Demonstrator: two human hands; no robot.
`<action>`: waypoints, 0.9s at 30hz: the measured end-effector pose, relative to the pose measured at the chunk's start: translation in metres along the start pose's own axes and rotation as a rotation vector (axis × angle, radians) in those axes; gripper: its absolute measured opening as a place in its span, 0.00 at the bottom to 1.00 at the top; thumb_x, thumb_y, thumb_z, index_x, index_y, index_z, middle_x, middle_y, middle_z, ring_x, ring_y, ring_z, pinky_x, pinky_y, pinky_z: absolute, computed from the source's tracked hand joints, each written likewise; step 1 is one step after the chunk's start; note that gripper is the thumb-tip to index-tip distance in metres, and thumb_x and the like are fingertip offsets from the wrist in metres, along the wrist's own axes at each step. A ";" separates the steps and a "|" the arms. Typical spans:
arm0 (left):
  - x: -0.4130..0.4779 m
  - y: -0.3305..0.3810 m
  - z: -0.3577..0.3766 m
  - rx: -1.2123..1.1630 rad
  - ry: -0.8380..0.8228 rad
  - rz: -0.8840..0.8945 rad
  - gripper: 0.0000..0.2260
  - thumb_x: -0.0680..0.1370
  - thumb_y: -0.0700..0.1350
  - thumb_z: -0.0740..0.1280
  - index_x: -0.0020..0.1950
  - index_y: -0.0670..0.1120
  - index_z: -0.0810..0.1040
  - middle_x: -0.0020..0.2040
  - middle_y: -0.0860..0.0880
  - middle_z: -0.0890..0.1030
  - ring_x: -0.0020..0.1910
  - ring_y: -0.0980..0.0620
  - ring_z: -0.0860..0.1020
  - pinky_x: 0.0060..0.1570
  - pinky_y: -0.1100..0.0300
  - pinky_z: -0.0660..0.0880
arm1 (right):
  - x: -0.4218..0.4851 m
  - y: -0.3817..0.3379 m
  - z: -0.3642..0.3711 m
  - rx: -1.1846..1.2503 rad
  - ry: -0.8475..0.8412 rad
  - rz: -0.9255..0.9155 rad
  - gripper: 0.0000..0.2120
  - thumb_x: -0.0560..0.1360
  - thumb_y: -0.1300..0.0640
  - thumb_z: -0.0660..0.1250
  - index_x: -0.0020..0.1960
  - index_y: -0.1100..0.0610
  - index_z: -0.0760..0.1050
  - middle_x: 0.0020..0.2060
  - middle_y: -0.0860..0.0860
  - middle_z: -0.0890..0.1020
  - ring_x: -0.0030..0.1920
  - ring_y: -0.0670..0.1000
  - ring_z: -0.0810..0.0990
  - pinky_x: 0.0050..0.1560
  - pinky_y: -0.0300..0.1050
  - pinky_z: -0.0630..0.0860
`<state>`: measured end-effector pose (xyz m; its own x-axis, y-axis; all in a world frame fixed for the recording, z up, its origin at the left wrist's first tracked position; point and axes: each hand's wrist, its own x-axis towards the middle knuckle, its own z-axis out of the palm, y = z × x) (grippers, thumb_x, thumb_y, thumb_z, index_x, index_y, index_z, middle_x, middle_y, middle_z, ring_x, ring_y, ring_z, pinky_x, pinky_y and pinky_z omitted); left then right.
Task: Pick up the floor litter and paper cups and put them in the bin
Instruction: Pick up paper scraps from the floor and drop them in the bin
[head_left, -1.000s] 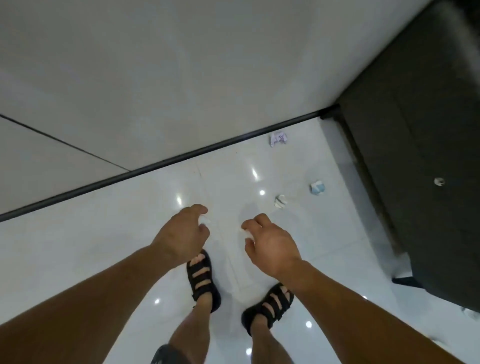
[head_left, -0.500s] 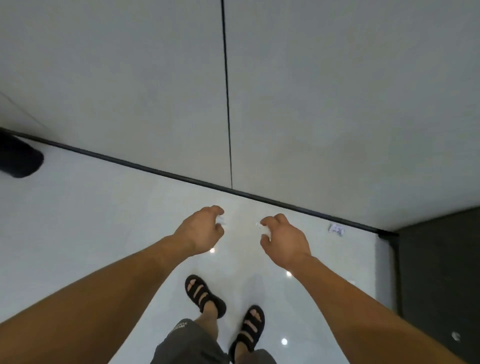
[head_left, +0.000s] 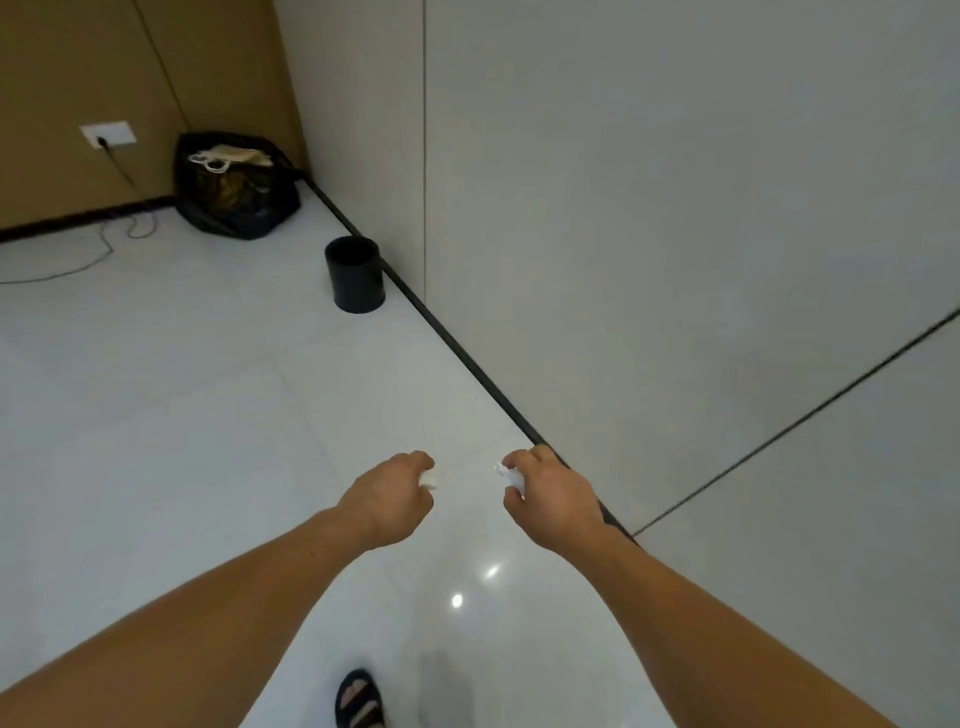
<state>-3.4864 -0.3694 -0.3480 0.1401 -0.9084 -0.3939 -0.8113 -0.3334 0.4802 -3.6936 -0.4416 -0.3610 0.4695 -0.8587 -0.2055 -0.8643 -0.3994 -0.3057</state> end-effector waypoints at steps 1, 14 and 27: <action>0.003 -0.022 -0.019 -0.008 0.025 -0.021 0.21 0.80 0.48 0.58 0.73 0.49 0.65 0.70 0.49 0.71 0.64 0.47 0.73 0.62 0.55 0.70 | 0.019 -0.023 0.002 -0.004 0.004 -0.031 0.17 0.79 0.51 0.59 0.67 0.48 0.69 0.62 0.48 0.71 0.46 0.53 0.79 0.41 0.42 0.69; 0.074 -0.184 -0.165 -0.102 0.199 -0.231 0.20 0.79 0.47 0.58 0.72 0.50 0.66 0.67 0.48 0.73 0.60 0.47 0.75 0.53 0.58 0.73 | 0.205 -0.187 0.021 -0.035 -0.059 -0.182 0.16 0.78 0.51 0.59 0.65 0.47 0.70 0.60 0.47 0.72 0.43 0.53 0.79 0.40 0.42 0.67; 0.261 -0.245 -0.325 -0.098 0.268 -0.293 0.20 0.80 0.48 0.59 0.72 0.51 0.66 0.66 0.48 0.74 0.58 0.47 0.76 0.55 0.58 0.74 | 0.475 -0.282 -0.026 0.004 -0.044 -0.287 0.17 0.78 0.52 0.59 0.67 0.48 0.70 0.61 0.48 0.72 0.43 0.52 0.78 0.40 0.42 0.69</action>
<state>-3.0666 -0.6072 -0.3138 0.5111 -0.8005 -0.3130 -0.6588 -0.5988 0.4555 -3.2319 -0.7454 -0.3482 0.7021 -0.6961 -0.1499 -0.6943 -0.6226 -0.3609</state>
